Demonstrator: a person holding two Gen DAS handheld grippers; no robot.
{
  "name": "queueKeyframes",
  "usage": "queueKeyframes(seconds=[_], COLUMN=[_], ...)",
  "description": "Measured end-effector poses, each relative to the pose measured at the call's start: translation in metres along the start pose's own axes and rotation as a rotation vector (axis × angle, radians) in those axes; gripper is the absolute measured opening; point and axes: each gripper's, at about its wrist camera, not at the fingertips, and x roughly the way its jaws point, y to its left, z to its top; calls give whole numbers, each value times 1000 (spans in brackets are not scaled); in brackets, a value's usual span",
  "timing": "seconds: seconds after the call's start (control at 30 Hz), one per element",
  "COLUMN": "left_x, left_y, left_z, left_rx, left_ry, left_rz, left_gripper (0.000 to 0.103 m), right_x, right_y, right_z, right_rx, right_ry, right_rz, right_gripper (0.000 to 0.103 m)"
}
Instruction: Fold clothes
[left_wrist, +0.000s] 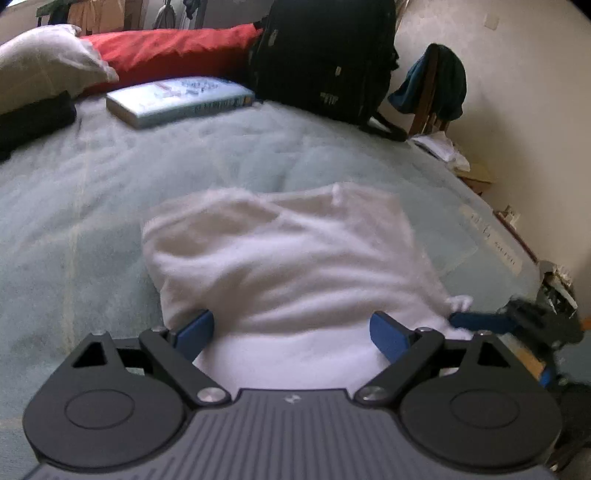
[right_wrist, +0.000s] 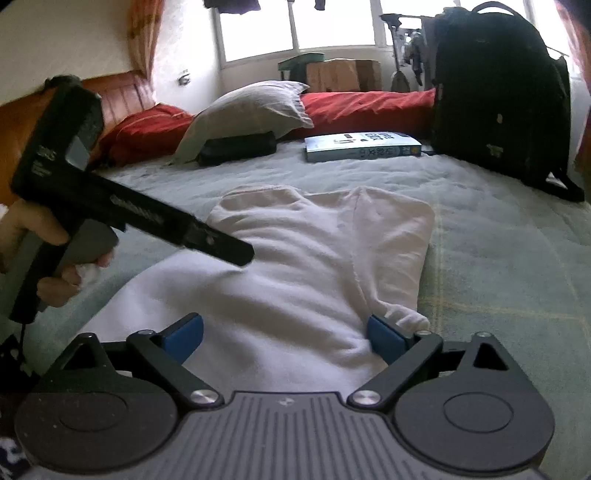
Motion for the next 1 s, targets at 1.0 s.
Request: queueKeyframes(seconds=[1.0], left_x=[-33], left_y=[-61], left_z=[-76], left_rx=[331], left_ry=[59], left_rz=[222], left_gripper=[92], right_x=[-63], right_y=[-17], right_z=[-23], right_rx=[127], right_ry=[-66], right_rz=[-106], right_gripper=[103])
